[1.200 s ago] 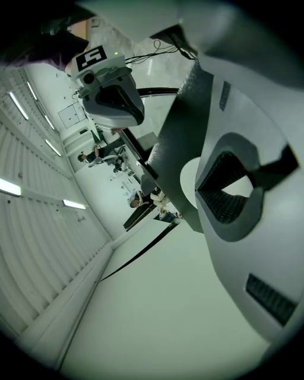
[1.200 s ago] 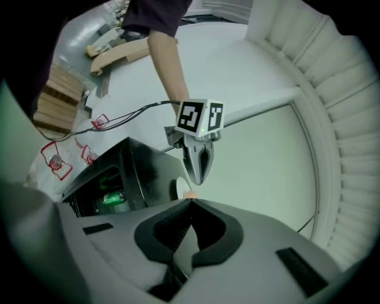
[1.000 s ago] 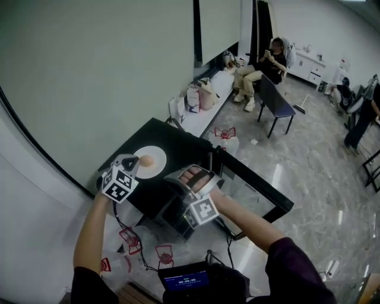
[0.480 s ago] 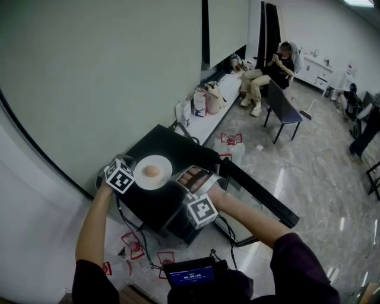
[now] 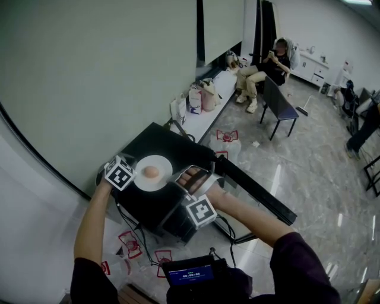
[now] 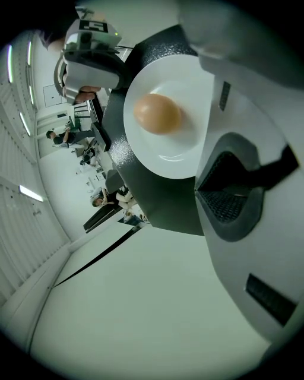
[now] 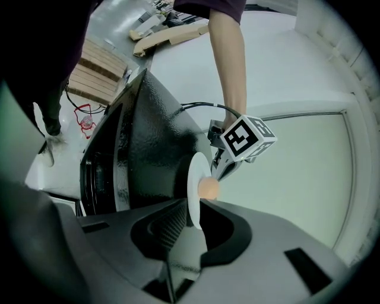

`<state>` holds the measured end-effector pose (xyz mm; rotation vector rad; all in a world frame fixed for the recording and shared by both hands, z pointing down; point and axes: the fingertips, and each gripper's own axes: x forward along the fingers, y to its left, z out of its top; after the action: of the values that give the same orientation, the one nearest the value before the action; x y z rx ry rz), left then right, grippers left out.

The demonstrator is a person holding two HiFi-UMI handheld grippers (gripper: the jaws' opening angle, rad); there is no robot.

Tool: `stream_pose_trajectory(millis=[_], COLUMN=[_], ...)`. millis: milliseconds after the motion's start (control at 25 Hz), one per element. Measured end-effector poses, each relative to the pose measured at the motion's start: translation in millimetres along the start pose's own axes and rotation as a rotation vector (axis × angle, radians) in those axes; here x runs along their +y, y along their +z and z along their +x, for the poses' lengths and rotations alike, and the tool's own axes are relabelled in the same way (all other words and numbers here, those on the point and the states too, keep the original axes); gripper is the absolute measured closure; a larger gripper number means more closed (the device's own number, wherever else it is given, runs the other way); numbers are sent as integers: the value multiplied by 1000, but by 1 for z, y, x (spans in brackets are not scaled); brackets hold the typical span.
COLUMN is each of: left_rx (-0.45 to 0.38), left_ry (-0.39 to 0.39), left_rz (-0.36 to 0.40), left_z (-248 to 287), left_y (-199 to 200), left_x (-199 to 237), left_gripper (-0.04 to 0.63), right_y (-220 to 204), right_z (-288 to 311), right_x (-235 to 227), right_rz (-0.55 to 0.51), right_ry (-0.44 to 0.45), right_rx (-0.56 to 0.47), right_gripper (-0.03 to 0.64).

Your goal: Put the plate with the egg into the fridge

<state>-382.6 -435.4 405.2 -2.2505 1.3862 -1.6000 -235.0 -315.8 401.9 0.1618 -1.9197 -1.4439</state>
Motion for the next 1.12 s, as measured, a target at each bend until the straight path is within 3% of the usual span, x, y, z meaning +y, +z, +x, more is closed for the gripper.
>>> stream_pose_trajectory(millis=[280, 440, 520, 600, 760, 1120], left_rx=[-78, -62, -14, 26, 19, -45], left_ry=[-30, 97, 118, 73, 22, -40], left_rz=[63, 49, 16, -13, -36, 9], left_z=[-14, -9, -3, 3, 7, 3], left_y=[36, 34, 22, 16, 17, 45], left_x=[-29, -13, -4, -8, -18, -51], left_gripper=[588, 588, 586, 588, 588, 588], right_y=[-11, -19, -22, -22, -18, -22], right_z=[-15, -27, -31, -34, -38, -46], right_x=[11, 15, 18, 21, 31, 35], right_rz=[-23, -27, -22, -18, -8, -12], right_ry=[-9, -28, -31, -34, -12, -26], right_rx=[40, 64, 72, 73, 62, 77], right_gripper=[563, 563, 563, 563, 563, 563])
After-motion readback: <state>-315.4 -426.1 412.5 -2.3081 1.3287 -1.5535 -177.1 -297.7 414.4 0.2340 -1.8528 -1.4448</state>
